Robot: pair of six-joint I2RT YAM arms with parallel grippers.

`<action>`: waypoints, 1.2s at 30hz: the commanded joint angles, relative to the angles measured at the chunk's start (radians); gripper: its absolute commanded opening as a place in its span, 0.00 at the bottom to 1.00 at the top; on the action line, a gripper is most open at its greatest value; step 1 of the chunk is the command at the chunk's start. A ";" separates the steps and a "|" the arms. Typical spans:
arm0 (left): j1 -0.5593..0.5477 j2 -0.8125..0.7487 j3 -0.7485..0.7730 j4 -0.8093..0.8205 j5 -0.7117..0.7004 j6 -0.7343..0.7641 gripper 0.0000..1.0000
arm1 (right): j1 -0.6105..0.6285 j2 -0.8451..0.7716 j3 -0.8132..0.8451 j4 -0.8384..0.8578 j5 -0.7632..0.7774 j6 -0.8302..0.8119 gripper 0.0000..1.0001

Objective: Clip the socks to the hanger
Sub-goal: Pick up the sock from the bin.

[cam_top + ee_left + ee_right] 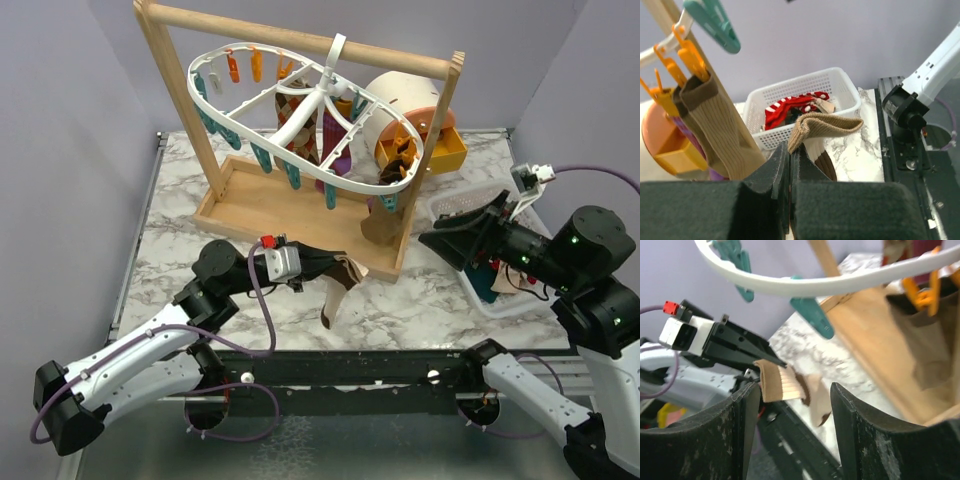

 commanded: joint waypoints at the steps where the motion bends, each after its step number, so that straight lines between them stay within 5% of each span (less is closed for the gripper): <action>1: -0.007 0.013 -0.005 0.016 -0.142 -0.193 0.00 | 0.007 0.065 0.097 -0.133 0.218 -0.185 0.64; 10: -0.007 0.037 0.015 0.017 -0.363 -0.370 0.00 | 0.008 0.119 0.148 -0.067 0.350 -0.269 0.64; 20: -0.007 0.066 -0.012 0.015 -0.392 -0.453 0.00 | 0.034 0.180 0.214 -0.066 0.458 -0.358 0.65; 23: -0.007 0.062 -0.020 0.011 -0.402 -0.444 0.00 | 0.036 0.154 0.150 -0.069 0.459 -0.361 0.66; 29: -0.007 0.076 -0.022 0.005 -0.456 -0.409 0.00 | 0.071 0.126 -0.025 0.005 0.700 -0.375 0.69; 36: -0.007 0.032 -0.022 -0.079 -0.496 -0.353 0.00 | 0.071 0.180 -0.162 0.161 0.794 -0.221 0.75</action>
